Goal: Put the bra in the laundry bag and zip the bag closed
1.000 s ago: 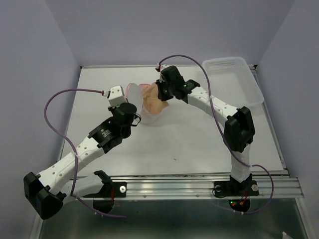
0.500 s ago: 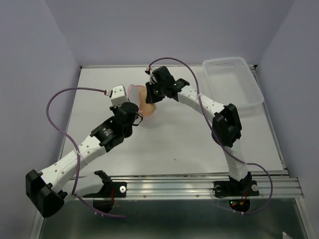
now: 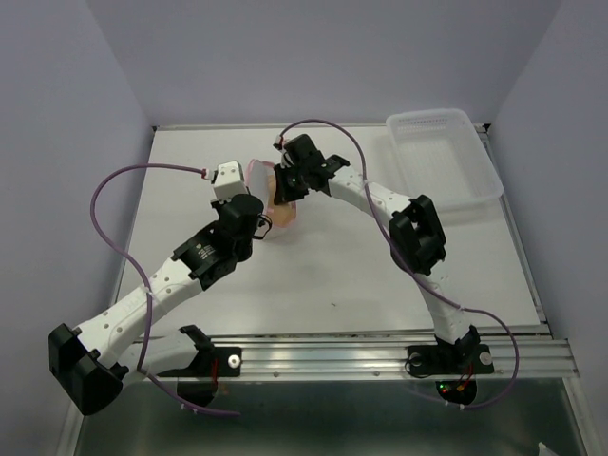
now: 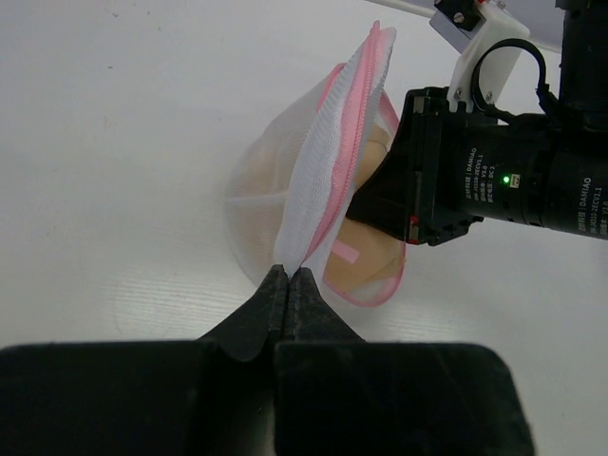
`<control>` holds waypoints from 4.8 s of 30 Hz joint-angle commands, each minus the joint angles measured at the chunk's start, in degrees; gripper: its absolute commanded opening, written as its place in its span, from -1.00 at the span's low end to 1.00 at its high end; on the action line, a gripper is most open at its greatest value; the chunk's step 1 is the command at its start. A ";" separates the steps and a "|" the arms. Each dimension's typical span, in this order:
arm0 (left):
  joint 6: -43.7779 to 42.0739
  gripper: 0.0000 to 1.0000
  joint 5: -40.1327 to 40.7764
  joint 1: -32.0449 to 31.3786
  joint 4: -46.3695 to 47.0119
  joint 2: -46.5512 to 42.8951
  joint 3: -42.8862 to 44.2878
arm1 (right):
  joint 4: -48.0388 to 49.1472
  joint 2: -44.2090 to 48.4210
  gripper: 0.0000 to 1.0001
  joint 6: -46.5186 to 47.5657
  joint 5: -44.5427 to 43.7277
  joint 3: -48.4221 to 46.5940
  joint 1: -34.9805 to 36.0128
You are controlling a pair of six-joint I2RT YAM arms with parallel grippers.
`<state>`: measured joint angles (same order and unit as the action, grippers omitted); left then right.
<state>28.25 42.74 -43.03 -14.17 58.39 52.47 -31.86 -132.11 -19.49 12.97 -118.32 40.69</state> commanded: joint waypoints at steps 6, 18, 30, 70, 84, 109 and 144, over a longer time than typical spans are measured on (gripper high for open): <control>-4.87 -1.00 -3.72 -0.04 5.91 -0.38 1.32 | 10.58 3.10 -0.99 1.29 11.81 1.69 0.62; -2.24 -1.00 -0.03 0.05 2.05 0.85 2.29 | 10.15 -3.67 -0.05 -0.73 2.33 -0.33 0.62; 3.03 -1.00 4.45 0.05 -3.93 -0.47 3.34 | 6.81 6.85 0.69 4.45 -5.42 1.95 0.62; 10.42 -1.00 5.07 0.13 -8.77 -0.21 2.64 | 9.97 -1.92 -0.22 -7.23 0.38 3.63 -4.04; 10.78 -1.00 6.13 0.13 -9.29 -1.26 2.90 | 10.42 3.78 -0.99 -3.39 -4.05 5.56 -4.04; 6.47 -1.00 4.81 0.13 -2.35 -2.58 3.34 | 8.48 23.57 -0.99 11.13 -26.07 19.36 -1.31; 5.59 -1.00 4.10 0.13 -4.81 8.14 11.69 | 9.52 23.39 -0.51 -0.47 -20.19 23.75 -1.31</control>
<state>34.04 44.27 -43.03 -17.45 65.73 61.36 -25.30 -113.47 -17.96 -8.78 -94.70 39.31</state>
